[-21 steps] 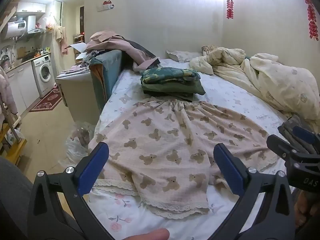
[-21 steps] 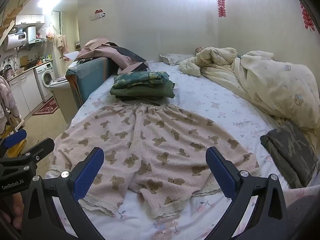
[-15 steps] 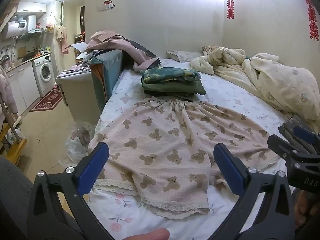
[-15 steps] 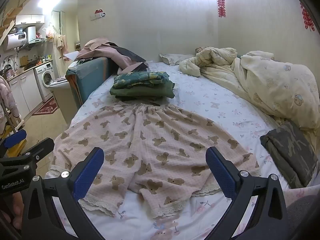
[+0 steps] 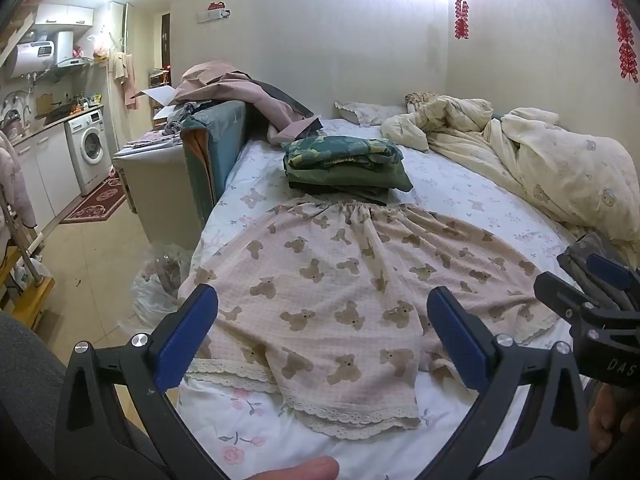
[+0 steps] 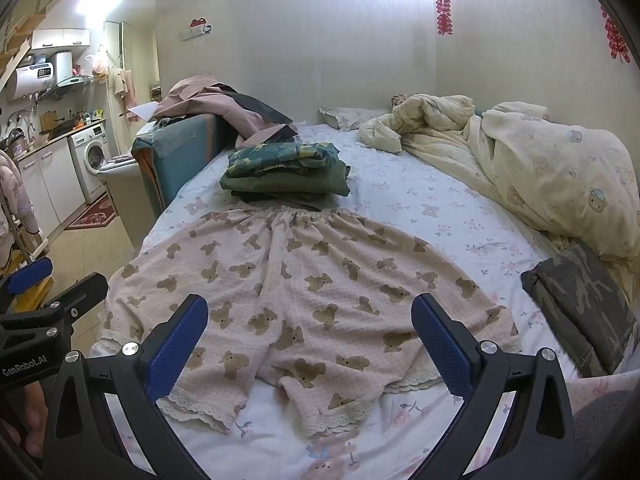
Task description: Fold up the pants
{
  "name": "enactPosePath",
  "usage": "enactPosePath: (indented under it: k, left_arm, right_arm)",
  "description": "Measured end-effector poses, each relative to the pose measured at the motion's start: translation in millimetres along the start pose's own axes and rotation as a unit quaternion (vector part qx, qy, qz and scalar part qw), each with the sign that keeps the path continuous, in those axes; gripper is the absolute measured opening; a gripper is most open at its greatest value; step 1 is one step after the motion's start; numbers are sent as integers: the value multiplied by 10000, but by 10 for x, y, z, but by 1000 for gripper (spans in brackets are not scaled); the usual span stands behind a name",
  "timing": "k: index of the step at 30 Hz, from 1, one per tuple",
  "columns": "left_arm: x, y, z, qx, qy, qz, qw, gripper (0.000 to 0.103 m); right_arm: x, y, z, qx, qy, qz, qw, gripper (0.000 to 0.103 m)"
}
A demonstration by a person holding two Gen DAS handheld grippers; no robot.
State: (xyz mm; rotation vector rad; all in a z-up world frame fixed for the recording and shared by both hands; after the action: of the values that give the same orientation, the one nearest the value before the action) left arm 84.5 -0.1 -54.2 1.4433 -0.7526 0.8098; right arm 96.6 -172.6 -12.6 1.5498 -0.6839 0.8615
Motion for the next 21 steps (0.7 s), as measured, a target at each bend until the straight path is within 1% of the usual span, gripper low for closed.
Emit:
enactPosePath:
  k: [21]
  left_arm:
    - [0,-4,2,1,-5,1,10000,103]
  right_arm:
    - [-11,-13,-21,0,4,-13,10000,103]
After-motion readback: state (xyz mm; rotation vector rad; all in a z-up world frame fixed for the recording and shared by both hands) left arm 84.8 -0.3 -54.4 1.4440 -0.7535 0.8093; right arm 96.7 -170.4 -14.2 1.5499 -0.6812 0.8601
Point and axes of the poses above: each gripper's, at about its wrist camera, not at the fingertips, and y roughly against the way its jaws point, z to its right, x to its top, the point moved 10 cm from there along -y, roughly the way its jaws point, and after that the axes turned 2 degrees about x, right-handed, at the moved point
